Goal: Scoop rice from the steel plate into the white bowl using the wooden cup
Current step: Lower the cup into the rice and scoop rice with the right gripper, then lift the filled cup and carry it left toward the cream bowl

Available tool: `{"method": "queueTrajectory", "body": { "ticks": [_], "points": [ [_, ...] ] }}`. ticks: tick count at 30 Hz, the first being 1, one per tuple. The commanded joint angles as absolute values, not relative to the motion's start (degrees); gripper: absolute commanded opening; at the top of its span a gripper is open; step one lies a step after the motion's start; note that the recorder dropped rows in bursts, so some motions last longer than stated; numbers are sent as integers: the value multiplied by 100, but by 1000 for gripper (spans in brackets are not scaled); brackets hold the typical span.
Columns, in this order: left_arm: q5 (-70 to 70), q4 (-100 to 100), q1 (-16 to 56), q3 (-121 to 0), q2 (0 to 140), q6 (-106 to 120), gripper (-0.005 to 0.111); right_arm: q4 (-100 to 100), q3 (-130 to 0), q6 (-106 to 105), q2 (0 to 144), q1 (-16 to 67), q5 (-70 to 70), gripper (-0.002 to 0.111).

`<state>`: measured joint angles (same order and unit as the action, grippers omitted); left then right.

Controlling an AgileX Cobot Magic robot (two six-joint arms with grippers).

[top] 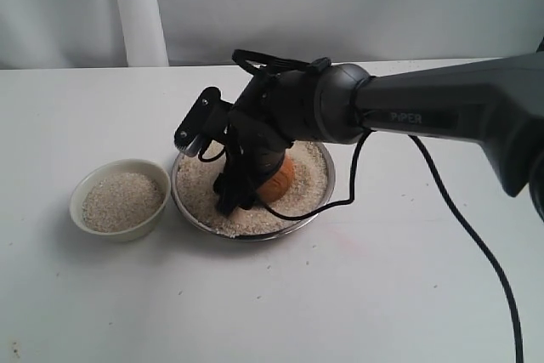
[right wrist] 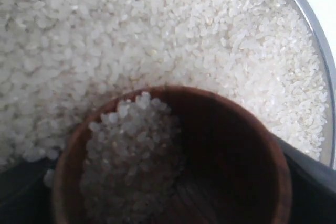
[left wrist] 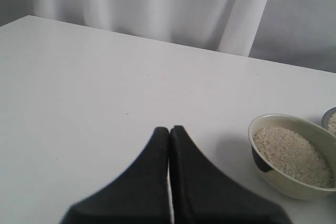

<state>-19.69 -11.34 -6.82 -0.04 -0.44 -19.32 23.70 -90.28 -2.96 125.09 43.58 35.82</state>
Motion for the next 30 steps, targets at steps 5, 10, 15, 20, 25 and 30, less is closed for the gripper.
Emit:
{"method": "queueTrajectory", "body": {
  "ticks": [5,10,15,20,25,30],
  "points": [
    [-1931,-1106,-676,0,0,-1945,0,2188,-9013,-261,12285,4154,3504,0],
    [-1931,-1106,-676,0,0,-1945,0,2020,-9003,-261,12209,4117,3504,0],
    [-1931,-1106,-676,0,0,-1945,0,1879,-8630,-205,11839,4117,2882,0],
    [-1931,-1106,-676,0,0,-1945,0,1622,-7910,-170,11350,4050,2009,0],
    [-1931,-1106,-676,0,0,-1945,0,1539,-7246,0,11062,3980,881,0],
    [-1931,-1106,-676,0,0,-1945,0,1306,-6189,0,10957,3980,-1692,0]
  ]
}}
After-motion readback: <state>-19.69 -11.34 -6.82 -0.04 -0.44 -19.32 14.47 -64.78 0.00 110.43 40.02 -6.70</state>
